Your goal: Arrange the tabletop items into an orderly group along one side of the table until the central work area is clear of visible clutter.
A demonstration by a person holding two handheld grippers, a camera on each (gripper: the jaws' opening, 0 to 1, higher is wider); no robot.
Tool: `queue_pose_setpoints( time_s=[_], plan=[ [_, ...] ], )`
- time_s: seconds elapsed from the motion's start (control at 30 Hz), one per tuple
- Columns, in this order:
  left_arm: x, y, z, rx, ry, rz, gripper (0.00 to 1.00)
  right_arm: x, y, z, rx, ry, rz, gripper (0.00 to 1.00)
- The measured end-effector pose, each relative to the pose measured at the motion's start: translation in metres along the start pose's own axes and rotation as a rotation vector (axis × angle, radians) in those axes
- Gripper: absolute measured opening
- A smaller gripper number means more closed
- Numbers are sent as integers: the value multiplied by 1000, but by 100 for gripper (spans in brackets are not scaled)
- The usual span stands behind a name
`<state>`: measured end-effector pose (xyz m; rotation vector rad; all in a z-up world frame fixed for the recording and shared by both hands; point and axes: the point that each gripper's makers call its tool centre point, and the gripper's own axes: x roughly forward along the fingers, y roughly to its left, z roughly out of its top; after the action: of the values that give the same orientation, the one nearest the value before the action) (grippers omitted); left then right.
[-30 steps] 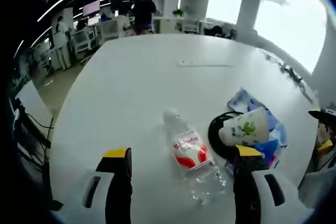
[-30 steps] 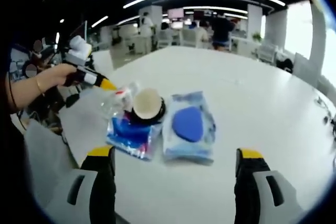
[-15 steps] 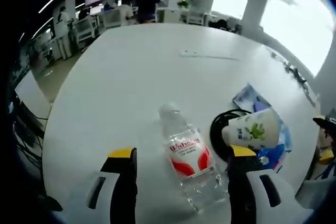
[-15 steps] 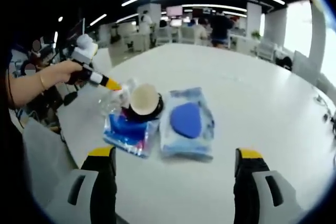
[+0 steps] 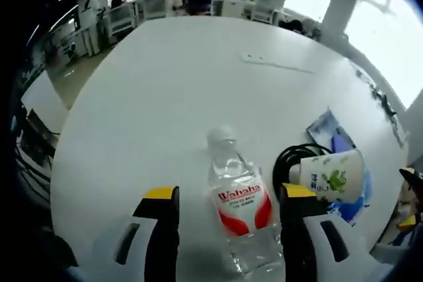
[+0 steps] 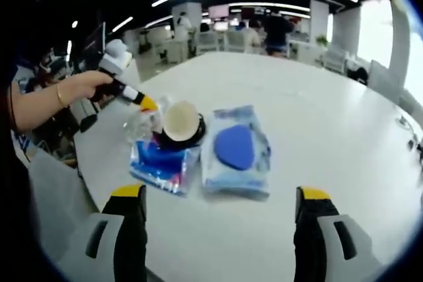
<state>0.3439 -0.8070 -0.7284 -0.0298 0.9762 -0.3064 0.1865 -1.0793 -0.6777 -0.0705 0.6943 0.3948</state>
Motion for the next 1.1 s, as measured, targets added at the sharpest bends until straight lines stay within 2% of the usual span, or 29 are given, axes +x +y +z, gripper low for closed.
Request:
queue_pose_setpoints(
  time_s=[0.2, 0.4, 0.47, 0.57, 0.67, 0.73, 0.83, 0.87, 1.1],
  plan=[
    [6, -6, -8, 30, 56, -17, 57, 2, 2, -1, 1, 4, 7, 91],
    [12, -7, -9, -7, 77, -12, 54, 7, 13, -2, -18, 9, 34, 91],
    [14, -6, -12, -22, 102, -1, 53, 7, 14, -1, -18, 10, 37, 91],
    [15, -6, -13, -81, 110, 10, 53, 9, 17, -2, -23, 13, 45, 91],
    [18, -6, -15, -96, 128, 9, 50, 9, 18, -3, -27, 16, 48, 91],
    [20, -8, -15, -112, 143, -6, 48, 9, 19, -2, -28, 14, 48, 91],
    [20, -16, -19, -188, 177, -37, 42, 9, 20, -2, -24, 13, 51, 91],
    [22, -12, -18, -171, 170, -17, 41, 9, 21, -2, -22, 13, 52, 91],
    [24, -11, -18, -183, 206, -6, 41, 10, 26, -5, -21, 15, 62, 90]
  ],
)
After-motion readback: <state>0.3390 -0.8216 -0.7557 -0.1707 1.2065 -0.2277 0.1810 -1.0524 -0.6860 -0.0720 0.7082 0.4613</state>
